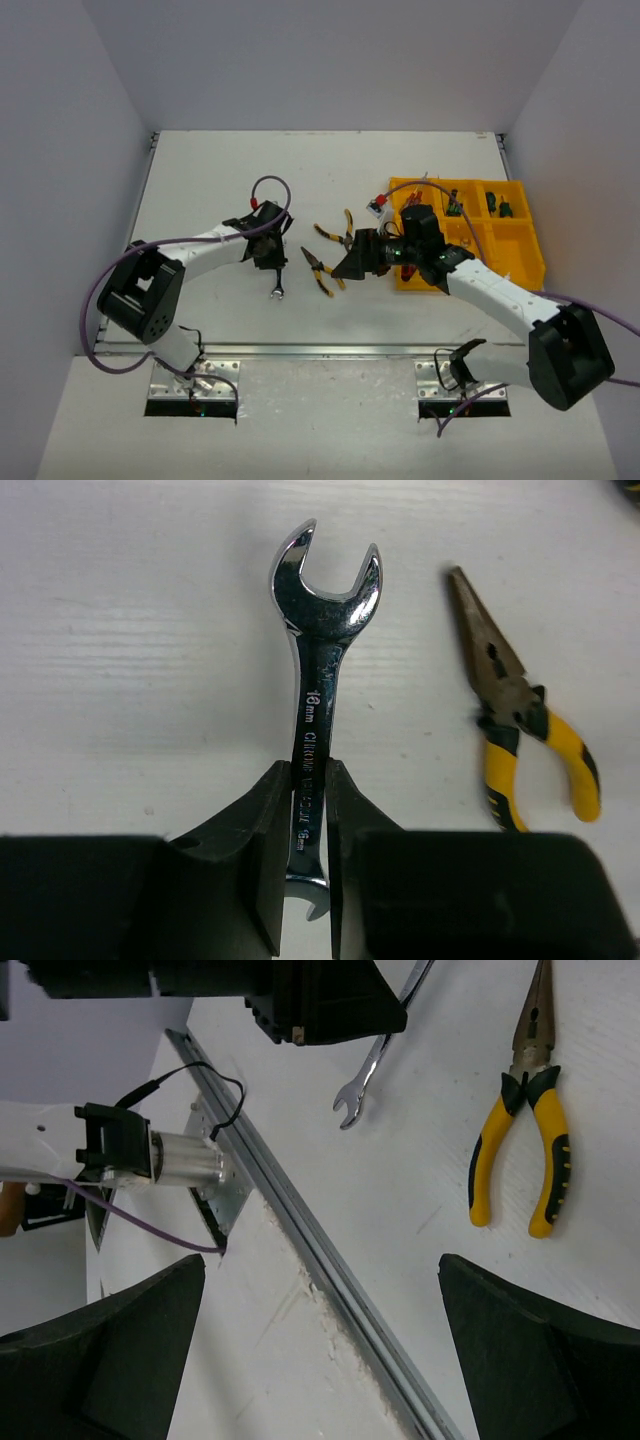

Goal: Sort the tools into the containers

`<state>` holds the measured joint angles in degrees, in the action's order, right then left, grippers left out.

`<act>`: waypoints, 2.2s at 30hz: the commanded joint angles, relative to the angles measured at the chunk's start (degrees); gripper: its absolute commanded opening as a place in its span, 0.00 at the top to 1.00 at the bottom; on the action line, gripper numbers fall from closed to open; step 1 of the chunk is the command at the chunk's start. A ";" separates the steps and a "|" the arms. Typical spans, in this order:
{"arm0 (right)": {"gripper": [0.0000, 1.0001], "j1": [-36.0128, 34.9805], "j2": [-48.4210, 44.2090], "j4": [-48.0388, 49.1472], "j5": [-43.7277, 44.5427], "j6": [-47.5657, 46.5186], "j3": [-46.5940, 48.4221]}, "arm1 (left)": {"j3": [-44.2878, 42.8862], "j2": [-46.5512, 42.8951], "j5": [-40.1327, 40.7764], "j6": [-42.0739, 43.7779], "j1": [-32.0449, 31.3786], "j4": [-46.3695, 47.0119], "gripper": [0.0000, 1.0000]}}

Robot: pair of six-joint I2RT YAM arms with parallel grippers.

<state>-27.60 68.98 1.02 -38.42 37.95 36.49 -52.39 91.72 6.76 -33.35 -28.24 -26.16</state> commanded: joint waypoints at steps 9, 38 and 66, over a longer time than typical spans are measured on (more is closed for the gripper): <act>0.10 -9.13 11.77 27.08 7.72 7.75 -2.21 | 2.11 -14.53 0.27 -9.61 -5.93 5.49 1.00; 1.00 -7.12 16.47 38.12 4.32 17.00 -3.28 | -0.44 -25.82 5.10 -15.17 -11.84 8.55 0.15; 1.00 31.65 -2.87 -32.10 54.52 -9.50 9.51 | 2.97 -41.65 21.33 8.42 -11.78 -11.48 0.00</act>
<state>2.29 64.74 -32.17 12.33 30.48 42.40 -48.54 52.13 28.71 -26.91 -39.79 -41.75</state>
